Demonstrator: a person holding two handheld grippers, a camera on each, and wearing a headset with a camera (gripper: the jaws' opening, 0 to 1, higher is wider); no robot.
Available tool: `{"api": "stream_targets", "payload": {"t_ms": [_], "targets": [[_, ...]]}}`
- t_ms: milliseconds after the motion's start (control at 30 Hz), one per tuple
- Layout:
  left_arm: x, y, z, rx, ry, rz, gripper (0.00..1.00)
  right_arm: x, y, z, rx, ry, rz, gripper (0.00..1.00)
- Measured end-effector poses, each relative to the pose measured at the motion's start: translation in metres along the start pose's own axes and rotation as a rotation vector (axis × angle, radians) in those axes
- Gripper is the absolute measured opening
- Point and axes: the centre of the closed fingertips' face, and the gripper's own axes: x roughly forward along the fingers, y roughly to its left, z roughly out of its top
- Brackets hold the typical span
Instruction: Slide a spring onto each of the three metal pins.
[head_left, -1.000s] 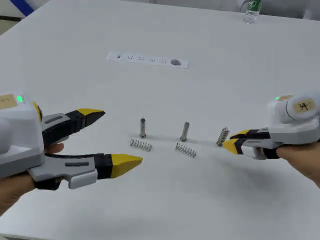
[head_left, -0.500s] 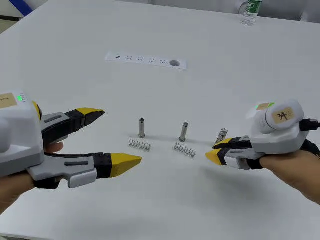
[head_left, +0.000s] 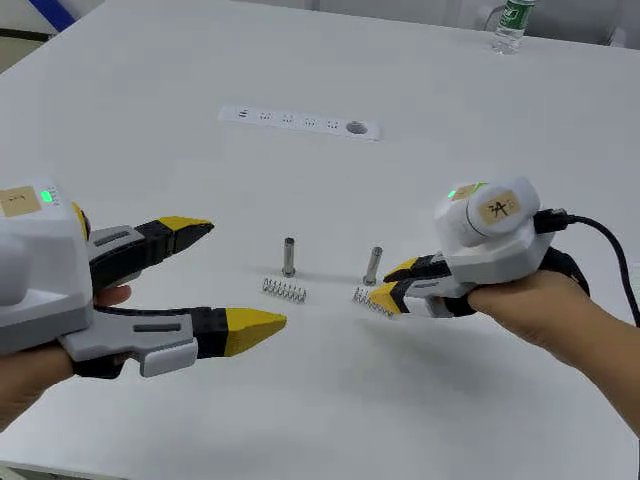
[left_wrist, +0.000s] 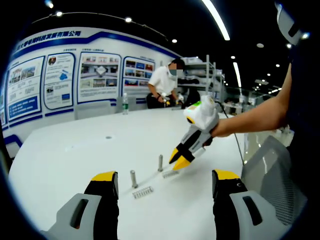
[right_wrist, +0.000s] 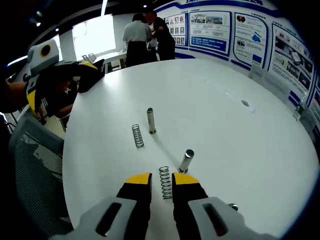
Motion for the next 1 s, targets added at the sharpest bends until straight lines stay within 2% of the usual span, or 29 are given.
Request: {"api": "stream_targets", "payload": {"t_ms": [267,633,1000], "targets": [[-0.002,0.002,-0.003,-0.007,0.006,0.007,0.78,0.018,-0.003,-0.003,-0.046,0.067,0.017,0.17],[-0.002,0.001,-0.005,-0.012,0.01,0.007,0.77,0.033,-0.002,-0.01,-0.119,0.157,0.047,0.16],[-0.005,0.003,-0.006,-0.022,0.01,0.017,0.77,0.039,-0.002,-0.016,-0.11,0.193,0.073,0.13]]}}
